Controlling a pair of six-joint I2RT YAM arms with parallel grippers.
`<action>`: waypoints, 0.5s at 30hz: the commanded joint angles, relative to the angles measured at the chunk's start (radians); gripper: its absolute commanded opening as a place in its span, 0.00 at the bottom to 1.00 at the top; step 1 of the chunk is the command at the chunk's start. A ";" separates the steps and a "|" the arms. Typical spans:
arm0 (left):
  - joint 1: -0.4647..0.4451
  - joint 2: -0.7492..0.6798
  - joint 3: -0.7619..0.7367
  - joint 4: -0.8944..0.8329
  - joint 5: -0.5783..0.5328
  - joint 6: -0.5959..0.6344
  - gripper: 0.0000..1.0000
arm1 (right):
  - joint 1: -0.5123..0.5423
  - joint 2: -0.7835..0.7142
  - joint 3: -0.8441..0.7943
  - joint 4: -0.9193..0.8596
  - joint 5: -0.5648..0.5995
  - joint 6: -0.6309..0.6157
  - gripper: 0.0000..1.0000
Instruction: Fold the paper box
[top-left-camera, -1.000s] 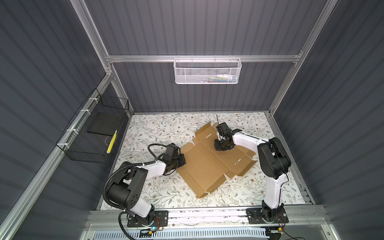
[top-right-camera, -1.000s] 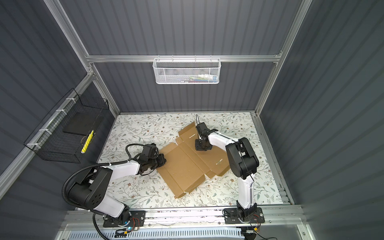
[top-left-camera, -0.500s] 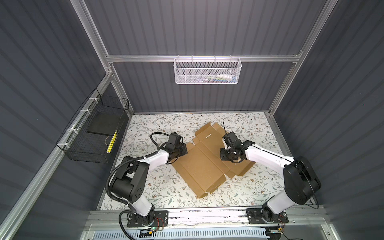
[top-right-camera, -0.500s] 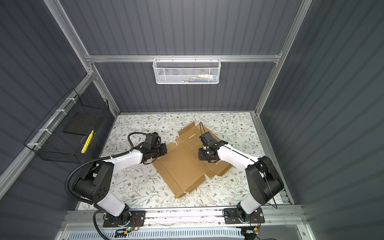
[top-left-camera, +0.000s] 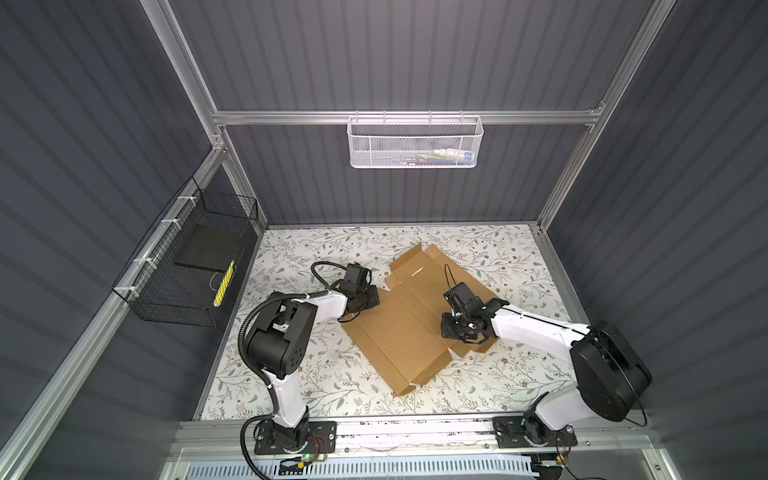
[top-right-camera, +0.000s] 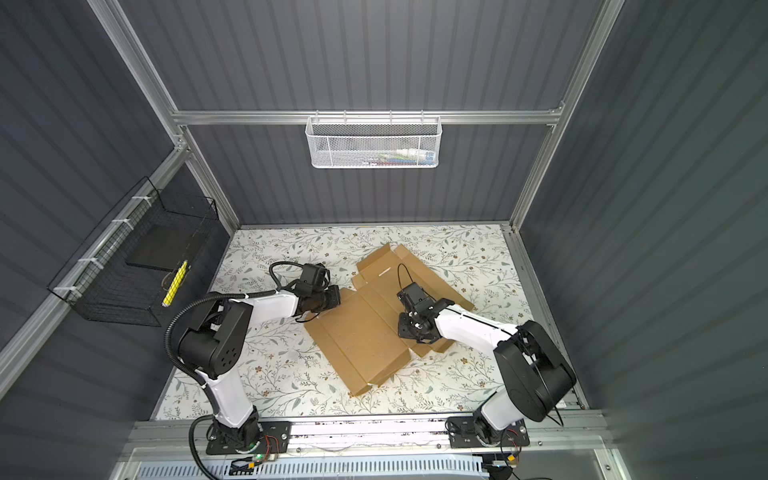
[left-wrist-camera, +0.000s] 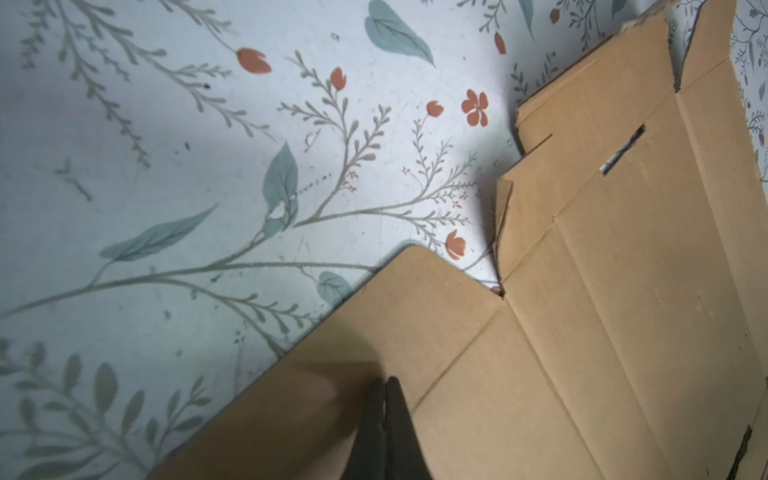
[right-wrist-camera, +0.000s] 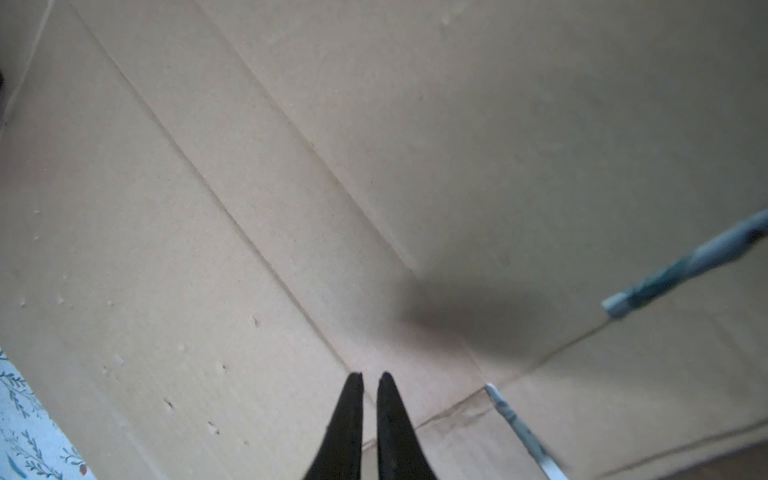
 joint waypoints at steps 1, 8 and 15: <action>0.015 0.030 -0.009 0.011 0.019 -0.003 0.00 | -0.004 0.042 0.022 0.008 0.020 0.010 0.13; 0.034 -0.003 -0.072 0.030 0.011 -0.020 0.00 | -0.049 0.130 0.066 0.052 -0.013 -0.025 0.13; 0.046 -0.036 -0.152 0.057 0.016 -0.047 0.00 | -0.077 0.244 0.154 0.032 -0.033 -0.098 0.13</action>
